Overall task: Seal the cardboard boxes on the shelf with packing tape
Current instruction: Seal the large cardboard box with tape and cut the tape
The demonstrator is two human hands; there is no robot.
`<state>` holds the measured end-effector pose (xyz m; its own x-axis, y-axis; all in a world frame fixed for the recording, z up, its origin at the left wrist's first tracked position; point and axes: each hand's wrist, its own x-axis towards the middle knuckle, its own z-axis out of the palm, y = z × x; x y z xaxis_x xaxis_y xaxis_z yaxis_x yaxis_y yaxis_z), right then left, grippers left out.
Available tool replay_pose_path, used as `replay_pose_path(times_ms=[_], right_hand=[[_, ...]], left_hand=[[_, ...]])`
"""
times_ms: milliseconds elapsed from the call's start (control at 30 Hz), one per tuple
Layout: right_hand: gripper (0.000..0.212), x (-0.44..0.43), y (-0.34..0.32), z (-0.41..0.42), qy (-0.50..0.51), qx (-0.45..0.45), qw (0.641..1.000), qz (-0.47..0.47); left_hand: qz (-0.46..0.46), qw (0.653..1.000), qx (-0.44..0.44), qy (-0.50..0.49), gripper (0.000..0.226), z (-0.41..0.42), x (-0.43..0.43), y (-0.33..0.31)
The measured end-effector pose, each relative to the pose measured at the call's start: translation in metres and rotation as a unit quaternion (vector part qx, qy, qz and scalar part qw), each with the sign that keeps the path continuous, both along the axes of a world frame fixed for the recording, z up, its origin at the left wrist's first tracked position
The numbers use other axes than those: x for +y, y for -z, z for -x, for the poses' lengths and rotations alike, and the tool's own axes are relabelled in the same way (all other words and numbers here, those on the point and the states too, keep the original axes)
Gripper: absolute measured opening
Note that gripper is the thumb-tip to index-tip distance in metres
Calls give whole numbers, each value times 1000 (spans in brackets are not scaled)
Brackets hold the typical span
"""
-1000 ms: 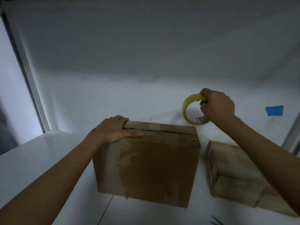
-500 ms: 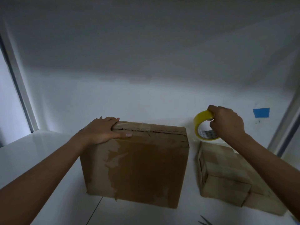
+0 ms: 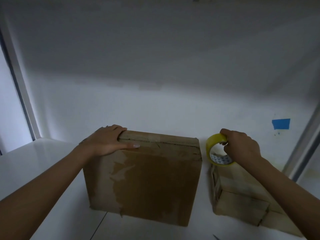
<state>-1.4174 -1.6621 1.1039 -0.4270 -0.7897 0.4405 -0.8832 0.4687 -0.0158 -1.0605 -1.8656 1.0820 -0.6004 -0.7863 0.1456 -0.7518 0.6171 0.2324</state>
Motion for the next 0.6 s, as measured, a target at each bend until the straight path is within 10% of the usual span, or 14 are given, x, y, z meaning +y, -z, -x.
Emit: replay_pose_path(times_ms=[600], right_hand=[[13,-2,31,-1,4,-40,999,-22]], left_hand=[[-3,1000,10,-2,125,2,5,-3]])
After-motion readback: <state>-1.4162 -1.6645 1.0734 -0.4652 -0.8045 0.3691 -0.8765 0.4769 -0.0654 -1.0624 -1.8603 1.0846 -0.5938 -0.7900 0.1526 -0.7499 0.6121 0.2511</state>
